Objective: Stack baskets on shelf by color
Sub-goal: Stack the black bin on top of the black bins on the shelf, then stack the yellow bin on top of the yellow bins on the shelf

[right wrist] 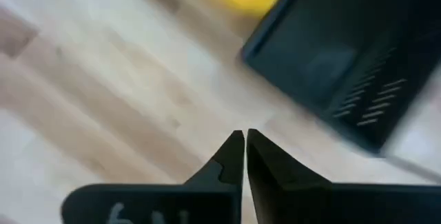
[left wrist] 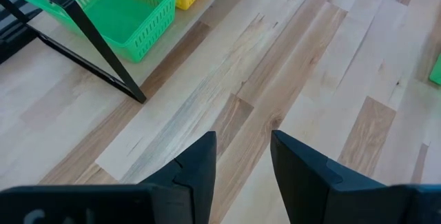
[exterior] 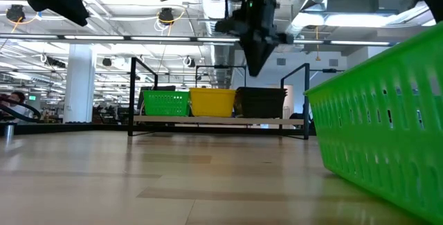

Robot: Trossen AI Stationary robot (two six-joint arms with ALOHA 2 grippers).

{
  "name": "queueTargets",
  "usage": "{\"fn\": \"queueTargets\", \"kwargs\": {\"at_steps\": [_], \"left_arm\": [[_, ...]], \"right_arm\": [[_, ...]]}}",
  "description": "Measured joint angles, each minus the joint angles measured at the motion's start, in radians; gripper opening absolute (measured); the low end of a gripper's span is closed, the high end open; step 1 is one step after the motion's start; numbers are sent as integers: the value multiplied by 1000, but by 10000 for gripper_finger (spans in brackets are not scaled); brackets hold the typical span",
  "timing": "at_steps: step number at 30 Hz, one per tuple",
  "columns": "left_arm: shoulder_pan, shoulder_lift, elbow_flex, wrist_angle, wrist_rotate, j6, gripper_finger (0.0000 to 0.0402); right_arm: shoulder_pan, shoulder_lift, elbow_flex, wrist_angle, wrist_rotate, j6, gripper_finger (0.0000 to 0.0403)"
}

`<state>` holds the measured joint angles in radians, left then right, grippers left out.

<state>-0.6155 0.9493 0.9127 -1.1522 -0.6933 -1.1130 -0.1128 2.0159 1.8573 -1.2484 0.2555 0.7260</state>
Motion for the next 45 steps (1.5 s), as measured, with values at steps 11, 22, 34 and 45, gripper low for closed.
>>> {"fn": "queueTargets", "kwargs": {"at_steps": [11,22,34,45], "left_arm": [[0,0,0,0,-1,-29,125],[0,0,0,0,-5,-61,125],[0,0,0,-5,23,-72,125],[0,0,0,-10,131,19,125]], "right_arm": [[-36,3,-131,135,-44,-94,4],[-108,2,-131,141,6,-182,4],[3,-23,76,-134,-5,-133,2],[372,-204,233,-320,116,392,2]]}}
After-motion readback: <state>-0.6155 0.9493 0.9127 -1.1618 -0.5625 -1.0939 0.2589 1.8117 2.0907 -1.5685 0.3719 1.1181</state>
